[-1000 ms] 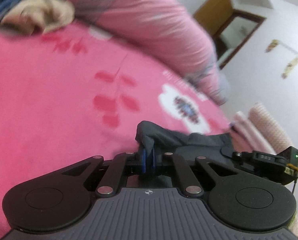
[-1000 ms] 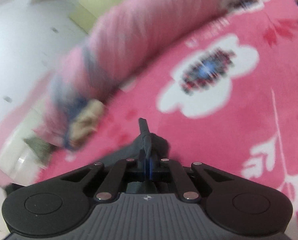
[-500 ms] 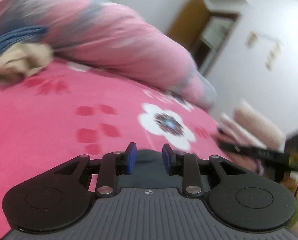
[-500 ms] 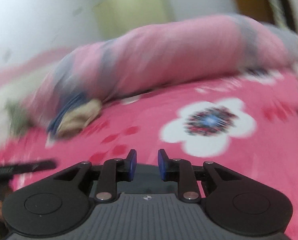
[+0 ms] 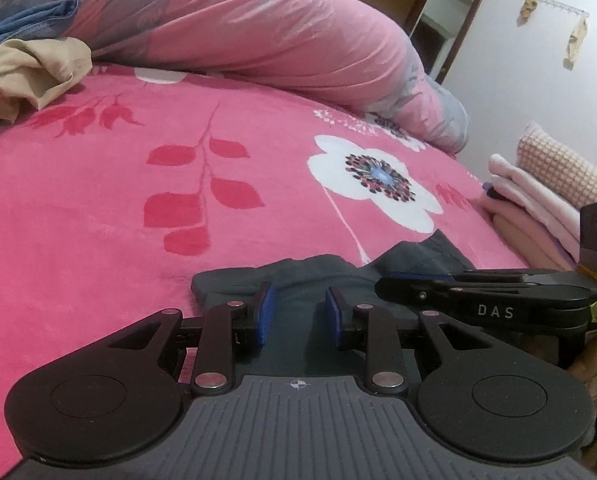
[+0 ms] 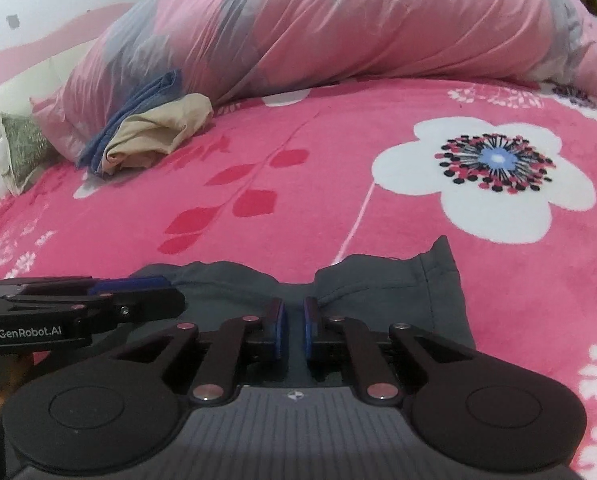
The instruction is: Fold clothes
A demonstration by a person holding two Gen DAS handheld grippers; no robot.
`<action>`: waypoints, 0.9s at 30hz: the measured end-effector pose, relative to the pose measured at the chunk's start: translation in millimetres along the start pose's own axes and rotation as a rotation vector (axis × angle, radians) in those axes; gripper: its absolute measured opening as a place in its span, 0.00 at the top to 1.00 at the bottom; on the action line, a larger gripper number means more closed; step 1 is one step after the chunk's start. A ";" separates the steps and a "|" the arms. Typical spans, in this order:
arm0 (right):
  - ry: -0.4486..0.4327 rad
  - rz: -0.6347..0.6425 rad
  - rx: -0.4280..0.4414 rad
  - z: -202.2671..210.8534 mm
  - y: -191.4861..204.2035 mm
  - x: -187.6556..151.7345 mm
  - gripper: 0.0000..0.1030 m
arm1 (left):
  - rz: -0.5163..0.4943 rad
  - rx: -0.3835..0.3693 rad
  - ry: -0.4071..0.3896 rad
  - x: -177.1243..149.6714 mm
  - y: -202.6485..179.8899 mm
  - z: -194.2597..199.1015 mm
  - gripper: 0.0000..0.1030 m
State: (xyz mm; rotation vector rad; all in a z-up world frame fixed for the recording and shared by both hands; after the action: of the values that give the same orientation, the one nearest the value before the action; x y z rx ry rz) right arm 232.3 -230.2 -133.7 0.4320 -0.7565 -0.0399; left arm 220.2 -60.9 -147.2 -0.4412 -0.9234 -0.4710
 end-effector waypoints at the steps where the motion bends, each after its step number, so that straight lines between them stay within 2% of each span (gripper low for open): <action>1: -0.001 -0.001 -0.001 -0.1 0.0 -0.4 0.92 | 0.006 -0.004 -0.004 -0.2 0.5 -0.4 0.73; 7: 0.000 -0.022 -0.036 7.5 5.9 7.1 0.91 | -0.009 0.006 0.001 1.6 -1.6 -1.0 0.73; 13: -0.105 -0.019 -0.108 45.9 11.1 23.3 0.90 | 0.010 0.002 -0.012 -0.8 1.9 0.1 0.72; 16: -0.019 -0.028 -0.182 24.7 -9.5 8.8 0.93 | 0.017 -0.004 -0.017 -0.7 2.6 -0.1 0.72; 19: -0.048 -0.053 -0.180 29.0 -10.6 12.8 0.93 | 0.014 -0.013 -0.020 1.8 2.7 1.7 0.72; 22: -0.131 -0.054 -0.179 60.3 -1.2 23.1 0.92 | 0.038 -0.010 -0.027 8.0 6.6 14.8 0.72; 27: -0.214 -0.029 -0.182 131.7 5.5 15.5 0.92 | 0.055 0.011 -0.155 27.5 3.5 77.7 0.72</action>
State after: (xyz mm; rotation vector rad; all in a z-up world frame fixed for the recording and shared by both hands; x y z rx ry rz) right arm 154.4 -276.2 -36.6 0.2672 -0.9490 -0.1829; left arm 186.1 -20.7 -83.6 -0.4968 -1.0596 -0.3851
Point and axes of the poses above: each gripper's, at about its wrist camera, not at the fingertips, and z roughly against the way its jaws point, y to its left, x to its top, the point moved 9 cm from there along -z, roughly the way its jaws point, and after that the axes turned 15 degrees about -z, right-handed, at the moved point
